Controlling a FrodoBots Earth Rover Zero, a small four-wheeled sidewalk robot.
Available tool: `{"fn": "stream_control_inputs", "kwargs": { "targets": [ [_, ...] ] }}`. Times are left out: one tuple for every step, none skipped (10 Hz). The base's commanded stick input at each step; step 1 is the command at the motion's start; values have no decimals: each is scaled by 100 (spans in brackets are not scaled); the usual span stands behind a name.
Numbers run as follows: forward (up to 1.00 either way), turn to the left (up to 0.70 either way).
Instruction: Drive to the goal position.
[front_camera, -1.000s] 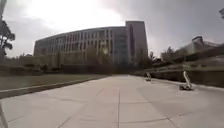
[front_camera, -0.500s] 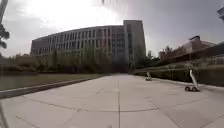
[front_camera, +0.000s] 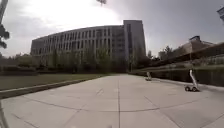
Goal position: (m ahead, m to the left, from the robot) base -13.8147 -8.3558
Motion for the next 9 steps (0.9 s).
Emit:
{"fn": "stream_control_inputs", "kwargs": {
  "targets": [
    [0, 45],
    [0, 45],
    [0, 45],
    [0, 45],
    [0, 45],
    [0, 45],
    [0, 45],
    [0, 45],
    [0, 45]
  ]
}}
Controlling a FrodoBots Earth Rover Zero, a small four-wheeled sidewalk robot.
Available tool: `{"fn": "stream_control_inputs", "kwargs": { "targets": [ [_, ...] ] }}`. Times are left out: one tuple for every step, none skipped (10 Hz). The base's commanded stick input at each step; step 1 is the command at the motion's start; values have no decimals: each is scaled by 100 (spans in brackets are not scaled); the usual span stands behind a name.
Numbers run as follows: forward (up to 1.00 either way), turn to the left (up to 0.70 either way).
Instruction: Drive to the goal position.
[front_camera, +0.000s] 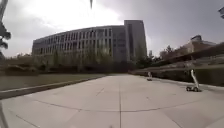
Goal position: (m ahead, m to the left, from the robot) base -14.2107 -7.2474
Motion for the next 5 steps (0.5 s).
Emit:
{"fn": "stream_control_inputs", "kwargs": {
  "targets": [
    [0, 45],
    [0, 45],
    [0, 45],
    [0, 45],
    [0, 45]
  ]
}}
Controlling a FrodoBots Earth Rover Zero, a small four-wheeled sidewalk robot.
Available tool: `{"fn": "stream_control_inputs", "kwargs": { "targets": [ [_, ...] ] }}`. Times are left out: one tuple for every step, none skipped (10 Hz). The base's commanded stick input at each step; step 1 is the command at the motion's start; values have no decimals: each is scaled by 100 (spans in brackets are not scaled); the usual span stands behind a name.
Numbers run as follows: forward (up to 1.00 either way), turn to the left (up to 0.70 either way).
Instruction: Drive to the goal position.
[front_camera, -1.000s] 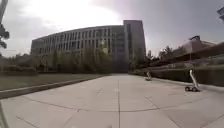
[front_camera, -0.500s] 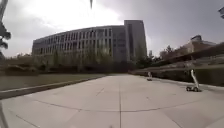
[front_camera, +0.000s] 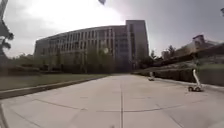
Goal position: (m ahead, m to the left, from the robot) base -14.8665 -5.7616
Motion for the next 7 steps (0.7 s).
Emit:
{"fn": "stream_control_inputs", "kwargs": {
  "targets": [
    [0, 45],
    [0, 45],
    [0, 45],
    [0, 45],
    [0, 45],
    [0, 45],
    [0, 45]
  ]
}}
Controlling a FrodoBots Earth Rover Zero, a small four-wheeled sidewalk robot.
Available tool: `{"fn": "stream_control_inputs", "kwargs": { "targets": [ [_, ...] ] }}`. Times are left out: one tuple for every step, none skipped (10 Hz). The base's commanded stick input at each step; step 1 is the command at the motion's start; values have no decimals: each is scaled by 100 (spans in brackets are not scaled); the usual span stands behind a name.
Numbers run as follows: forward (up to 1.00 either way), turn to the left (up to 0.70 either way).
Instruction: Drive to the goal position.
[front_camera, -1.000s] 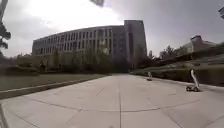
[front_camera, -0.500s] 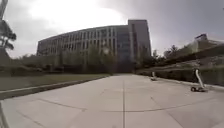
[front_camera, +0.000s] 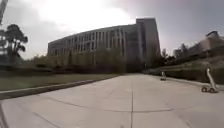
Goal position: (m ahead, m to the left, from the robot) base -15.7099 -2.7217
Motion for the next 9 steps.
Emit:
{"fn": "stream_control_inputs", "kwargs": {
  "targets": [
    [0, 45],
    [0, 45],
    [0, 45],
    [0, 45],
    [0, 45],
    [0, 45],
    [0, 45],
    [0, 45],
    [0, 45]
  ]
}}
